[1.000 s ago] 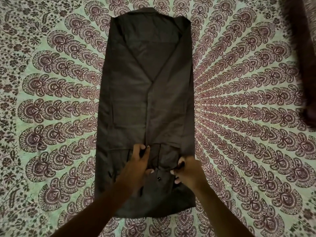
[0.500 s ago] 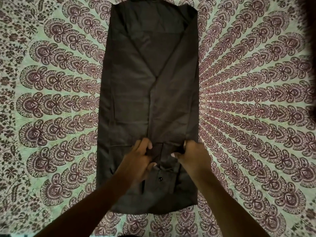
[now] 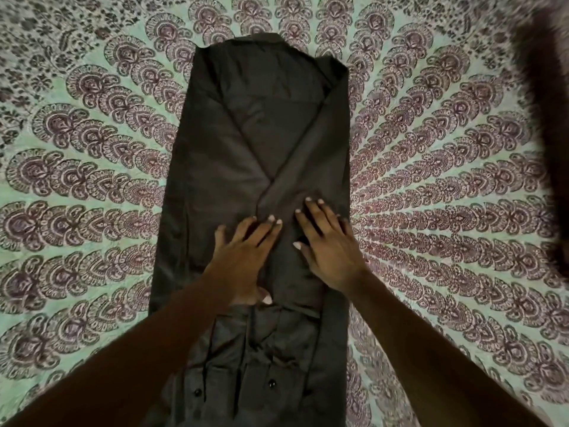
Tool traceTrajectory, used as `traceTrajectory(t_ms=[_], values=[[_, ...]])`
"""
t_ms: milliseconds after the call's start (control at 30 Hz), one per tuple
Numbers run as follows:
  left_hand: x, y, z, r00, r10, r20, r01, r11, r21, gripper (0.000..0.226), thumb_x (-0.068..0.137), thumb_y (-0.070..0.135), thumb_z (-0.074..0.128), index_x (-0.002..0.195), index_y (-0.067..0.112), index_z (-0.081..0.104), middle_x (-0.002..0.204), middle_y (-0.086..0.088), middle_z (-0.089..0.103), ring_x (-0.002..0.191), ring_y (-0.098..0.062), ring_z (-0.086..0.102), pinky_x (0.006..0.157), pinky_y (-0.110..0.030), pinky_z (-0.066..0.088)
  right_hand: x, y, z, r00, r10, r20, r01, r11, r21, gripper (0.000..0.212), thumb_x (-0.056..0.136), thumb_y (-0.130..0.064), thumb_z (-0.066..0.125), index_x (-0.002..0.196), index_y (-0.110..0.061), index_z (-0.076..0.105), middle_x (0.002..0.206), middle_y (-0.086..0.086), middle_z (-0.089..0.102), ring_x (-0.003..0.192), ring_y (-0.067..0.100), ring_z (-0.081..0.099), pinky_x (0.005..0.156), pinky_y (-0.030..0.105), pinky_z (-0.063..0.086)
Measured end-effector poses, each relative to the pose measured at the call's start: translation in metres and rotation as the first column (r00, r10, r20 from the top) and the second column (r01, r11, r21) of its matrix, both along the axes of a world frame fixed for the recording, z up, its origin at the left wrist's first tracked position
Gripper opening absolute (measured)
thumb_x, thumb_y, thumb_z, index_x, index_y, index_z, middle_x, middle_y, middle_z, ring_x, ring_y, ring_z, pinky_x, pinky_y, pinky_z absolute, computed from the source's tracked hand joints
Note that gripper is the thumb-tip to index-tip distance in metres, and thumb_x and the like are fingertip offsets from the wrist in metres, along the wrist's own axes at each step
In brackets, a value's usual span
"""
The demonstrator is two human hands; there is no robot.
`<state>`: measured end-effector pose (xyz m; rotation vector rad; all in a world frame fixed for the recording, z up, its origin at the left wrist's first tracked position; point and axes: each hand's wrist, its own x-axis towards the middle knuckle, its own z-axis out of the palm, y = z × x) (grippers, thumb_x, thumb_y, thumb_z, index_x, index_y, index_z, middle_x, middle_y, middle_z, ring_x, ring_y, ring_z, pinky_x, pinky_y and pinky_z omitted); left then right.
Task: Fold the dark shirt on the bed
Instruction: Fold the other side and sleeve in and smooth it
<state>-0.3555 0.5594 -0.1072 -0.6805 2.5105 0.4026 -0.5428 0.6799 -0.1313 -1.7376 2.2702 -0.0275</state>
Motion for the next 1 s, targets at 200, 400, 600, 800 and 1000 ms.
traceTrajectory(t_ms=[200, 400, 600, 800, 1000], values=[[-0.031, -0.031, -0.011, 0.925, -0.085, -0.371, 0.001, 0.975, -0.222, 0.071, 0.091, 0.063, 0.038, 0.142, 0.019, 0.061, 0.122, 0.003, 0.066, 0.111, -0.023, 0.050, 0.086, -0.043, 0.025, -0.061, -0.070, -0.007, 0.995, 0.095, -0.036, -0.095, 0.995, 0.005, 0.064, 0.103, -0.054, 0.034, 0.160, -0.025, 0.038, 0.170, 0.006, 0.028, 0.154, 0.026, 0.032, 0.121, 0.058, 0.029], [-0.048, -0.053, -0.042, 0.926, -0.133, -0.352, 0.070, 0.980, -0.187, 0.073, 0.087, 0.063, 0.053, 0.147, 0.022, 0.049, 0.163, -0.008, 0.036, 0.147, -0.030, 0.036, 0.107, -0.060, 0.034, -0.101, -0.108, -0.013, 0.982, 0.175, -0.077, -0.177, 0.984, -0.014, 0.063, 0.103, -0.056, 0.036, 0.156, -0.023, 0.044, 0.169, 0.010, 0.029, 0.155, 0.029, 0.030, 0.117, 0.056, 0.033], [-0.033, -0.050, -0.046, 0.929, -0.153, -0.338, 0.117, 0.985, -0.124, 0.090, 0.086, 0.077, 0.047, 0.157, 0.021, 0.041, 0.172, -0.007, 0.023, 0.155, -0.031, 0.028, 0.112, -0.061, 0.026, -0.093, -0.089, -0.012, 0.984, 0.159, -0.077, -0.161, 0.987, -0.024, 0.064, 0.102, -0.058, 0.043, 0.156, -0.025, 0.043, 0.170, 0.012, 0.025, 0.155, 0.035, 0.025, 0.113, 0.057, 0.034], [-0.025, -0.048, -0.056, 0.907, -0.178, -0.381, 0.132, 0.981, -0.144, 0.092, 0.084, 0.077, 0.053, 0.158, 0.022, 0.040, 0.173, -0.007, 0.021, 0.157, -0.030, 0.027, 0.113, -0.061, 0.028, -0.067, -0.033, -0.023, 0.995, 0.085, -0.044, -0.088, 0.993, -0.072, 0.065, 0.105, -0.060, 0.040, 0.163, -0.032, 0.029, 0.175, 0.009, 0.008, 0.161, 0.035, 0.005, 0.122, 0.057, 0.025], [-0.027, -0.047, -0.048, 0.917, -0.192, -0.350, 0.147, 0.977, -0.151, 0.093, 0.085, 0.080, 0.049, 0.157, 0.022, 0.041, 0.172, -0.008, 0.023, 0.155, -0.031, 0.028, 0.112, -0.060, 0.027, -0.038, -0.014, -0.008, 0.992, -0.123, 0.018, 0.125, 0.986, -0.109, 0.062, 0.101, -0.051, 0.055, 0.156, -0.025, 0.044, 0.170, 0.013, 0.022, 0.152, 0.038, 0.027, 0.112, 0.057, 0.032]])
